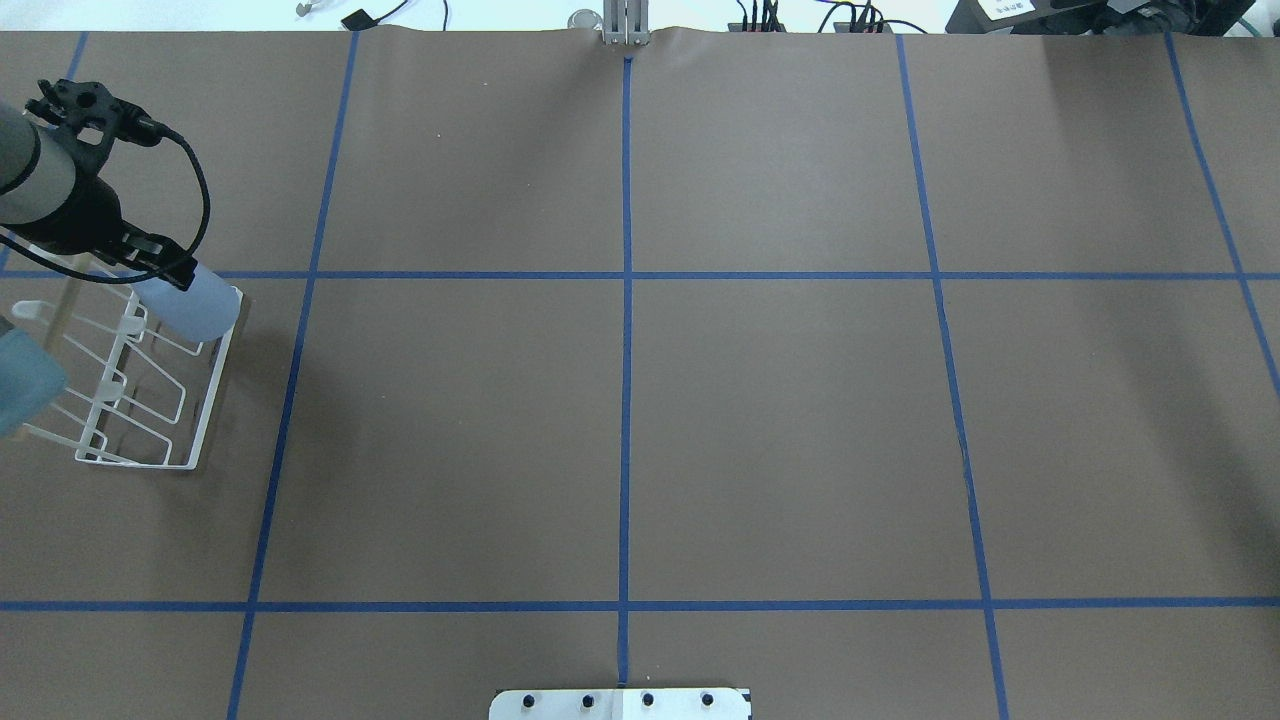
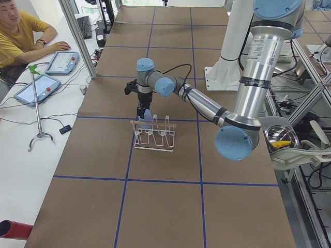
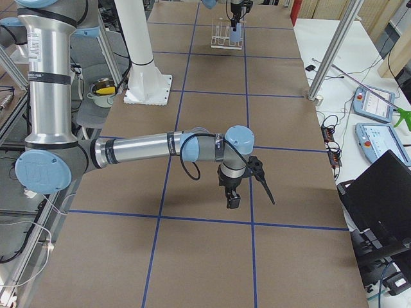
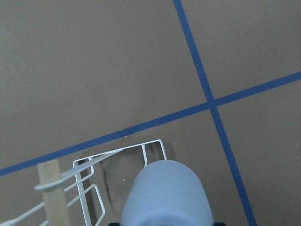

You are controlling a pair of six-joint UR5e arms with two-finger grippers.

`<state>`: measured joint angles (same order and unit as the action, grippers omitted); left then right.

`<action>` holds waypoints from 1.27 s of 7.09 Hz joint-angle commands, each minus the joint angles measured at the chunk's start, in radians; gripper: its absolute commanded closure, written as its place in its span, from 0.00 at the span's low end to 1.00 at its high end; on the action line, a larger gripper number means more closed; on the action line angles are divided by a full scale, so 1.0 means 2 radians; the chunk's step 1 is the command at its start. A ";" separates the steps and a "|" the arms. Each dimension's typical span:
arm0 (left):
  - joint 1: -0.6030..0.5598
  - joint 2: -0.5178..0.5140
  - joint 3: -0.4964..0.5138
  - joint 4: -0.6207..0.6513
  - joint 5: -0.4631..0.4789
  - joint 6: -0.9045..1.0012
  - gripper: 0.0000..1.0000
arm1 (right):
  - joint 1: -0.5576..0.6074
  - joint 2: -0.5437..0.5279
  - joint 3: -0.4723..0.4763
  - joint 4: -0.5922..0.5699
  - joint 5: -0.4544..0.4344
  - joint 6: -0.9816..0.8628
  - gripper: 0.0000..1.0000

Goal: Hang cup on cup holder

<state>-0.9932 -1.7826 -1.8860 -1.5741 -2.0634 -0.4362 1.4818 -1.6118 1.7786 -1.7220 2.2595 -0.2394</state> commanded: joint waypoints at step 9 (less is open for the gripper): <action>-0.263 0.019 0.114 0.040 -0.100 0.356 0.02 | 0.030 0.002 -0.006 0.000 0.007 0.040 0.00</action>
<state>-1.4413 -1.7665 -1.7210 -1.4970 -2.2181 0.1261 1.5396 -1.6135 1.7689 -1.7232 2.2732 -0.1755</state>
